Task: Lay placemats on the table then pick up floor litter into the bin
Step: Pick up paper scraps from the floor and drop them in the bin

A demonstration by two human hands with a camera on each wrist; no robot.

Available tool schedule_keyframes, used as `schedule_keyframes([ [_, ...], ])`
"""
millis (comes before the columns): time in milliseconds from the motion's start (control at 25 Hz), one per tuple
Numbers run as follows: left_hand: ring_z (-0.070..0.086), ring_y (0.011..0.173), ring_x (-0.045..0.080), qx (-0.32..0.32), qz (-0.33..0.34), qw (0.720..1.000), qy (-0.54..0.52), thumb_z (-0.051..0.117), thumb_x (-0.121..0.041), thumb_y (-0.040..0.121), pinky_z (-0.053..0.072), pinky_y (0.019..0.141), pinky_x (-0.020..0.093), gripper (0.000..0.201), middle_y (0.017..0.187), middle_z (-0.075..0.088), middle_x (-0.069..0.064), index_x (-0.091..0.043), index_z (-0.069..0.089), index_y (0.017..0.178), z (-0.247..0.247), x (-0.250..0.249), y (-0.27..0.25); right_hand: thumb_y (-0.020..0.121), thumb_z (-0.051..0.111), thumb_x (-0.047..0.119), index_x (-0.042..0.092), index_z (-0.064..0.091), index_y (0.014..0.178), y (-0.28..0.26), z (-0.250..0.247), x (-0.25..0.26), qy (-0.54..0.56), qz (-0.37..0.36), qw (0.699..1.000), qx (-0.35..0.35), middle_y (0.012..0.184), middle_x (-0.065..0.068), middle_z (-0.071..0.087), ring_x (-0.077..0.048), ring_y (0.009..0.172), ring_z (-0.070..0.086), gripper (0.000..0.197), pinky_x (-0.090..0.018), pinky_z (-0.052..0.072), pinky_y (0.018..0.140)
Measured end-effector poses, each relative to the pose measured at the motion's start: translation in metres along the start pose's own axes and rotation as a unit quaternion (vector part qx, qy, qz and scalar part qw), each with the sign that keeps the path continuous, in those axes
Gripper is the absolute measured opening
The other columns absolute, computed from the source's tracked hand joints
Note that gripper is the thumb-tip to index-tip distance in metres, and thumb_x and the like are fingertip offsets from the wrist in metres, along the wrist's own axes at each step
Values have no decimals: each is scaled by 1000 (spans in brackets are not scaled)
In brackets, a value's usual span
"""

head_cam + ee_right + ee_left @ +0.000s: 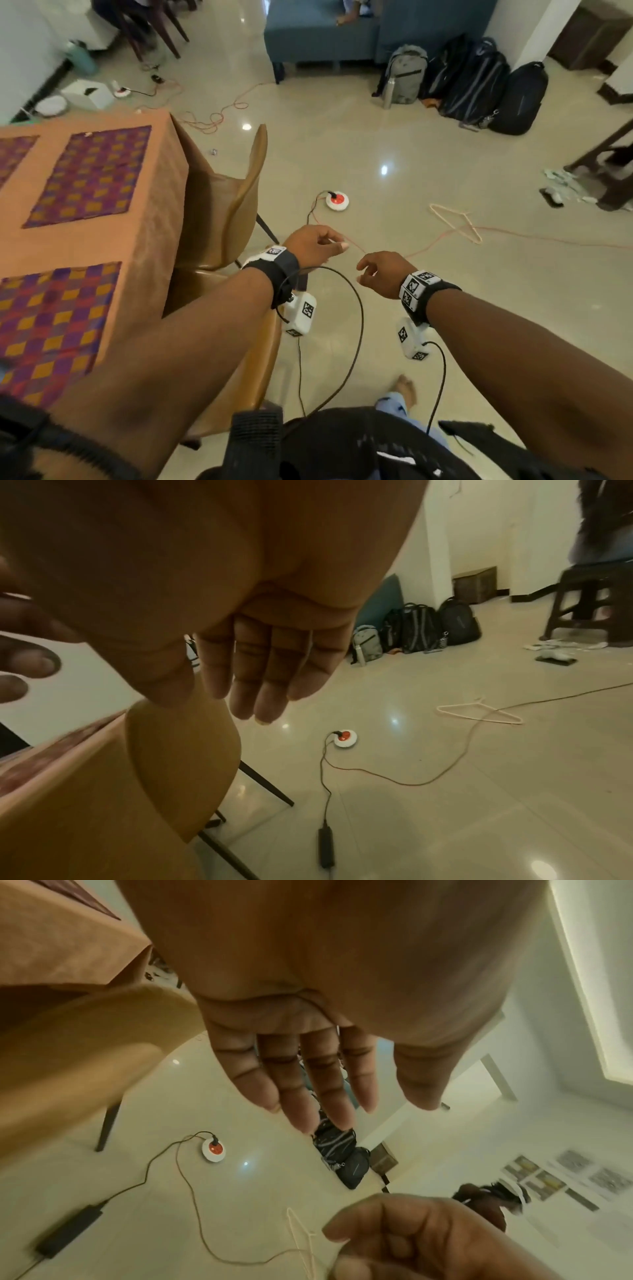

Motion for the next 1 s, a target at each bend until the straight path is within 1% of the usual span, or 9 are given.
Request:
schedule_keyframes([
  [120,62,67,9,-50,-51,985,-159,67,-28,95,49,57,16,12,91,69,2,-17,68,100,18,-39,52,86,69,39,29,69,107,49,-57,-34,68,-29,996,-51,91,9,71,-12,84,65,23,-27,50,78],
  [240,62,66,10,-80,-99,962,-242,65,-26,97,49,59,18,11,93,71,5,-18,68,104,24,-51,96,85,71,37,29,71,103,89,-118,-70,90,-62,993,-49,88,8,71,-12,83,66,19,-22,49,73],
  [320,63,72,13,-96,-131,955,-248,67,-29,95,50,66,23,15,97,73,5,-20,69,107,19,-48,120,86,71,35,27,71,101,124,-152,-93,109,-52,992,-45,87,6,72,-14,83,68,17,-24,51,74],
  [400,63,76,14,-114,-137,956,-232,67,-33,94,50,68,26,19,97,74,2,-20,70,107,9,-48,154,86,72,33,27,71,97,169,-177,-106,134,-40,989,-50,85,3,73,-18,81,71,13,-32,57,79],
  [480,63,75,15,-137,-145,955,-218,66,-33,95,48,64,22,20,95,73,1,-17,69,106,-6,-47,197,86,72,32,25,72,95,220,-197,-111,175,-16,982,-66,83,0,74,-20,78,73,11,-36,58,80],
  [640,60,73,11,-158,-116,960,-198,64,-26,97,45,51,8,23,95,69,5,-7,67,111,-53,-50,320,88,72,27,22,70,94,334,-241,-81,160,-46,985,-50,81,-1,73,-19,74,73,8,-30,55,73],
  [760,61,72,15,-147,-110,959,-216,67,-26,95,45,50,10,22,94,69,7,-7,68,107,-93,-47,406,87,71,29,26,70,93,413,-277,-54,136,-49,988,-51,80,1,73,-18,78,71,7,-29,55,74],
  [880,61,72,18,-140,-90,966,-196,70,-26,93,52,57,15,14,94,71,7,-13,70,99,-148,-45,475,87,70,33,28,69,96,490,-317,-16,61,-78,995,-31,82,10,70,-9,79,65,10,-22,47,73],
  [1000,67,82,16,-176,-95,963,-183,75,-42,84,59,86,40,21,91,72,-7,-22,74,89,-194,-25,533,89,69,34,24,71,103,559,-344,8,23,-97,994,-38,93,11,67,-8,89,62,17,-20,43,79],
])
Point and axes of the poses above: each hand's wrist, its own y-axis towards the middle knuckle, its own z-axis out of the palm, x = y × z, the point moved 2 cm from there along y, towards the middle knuckle
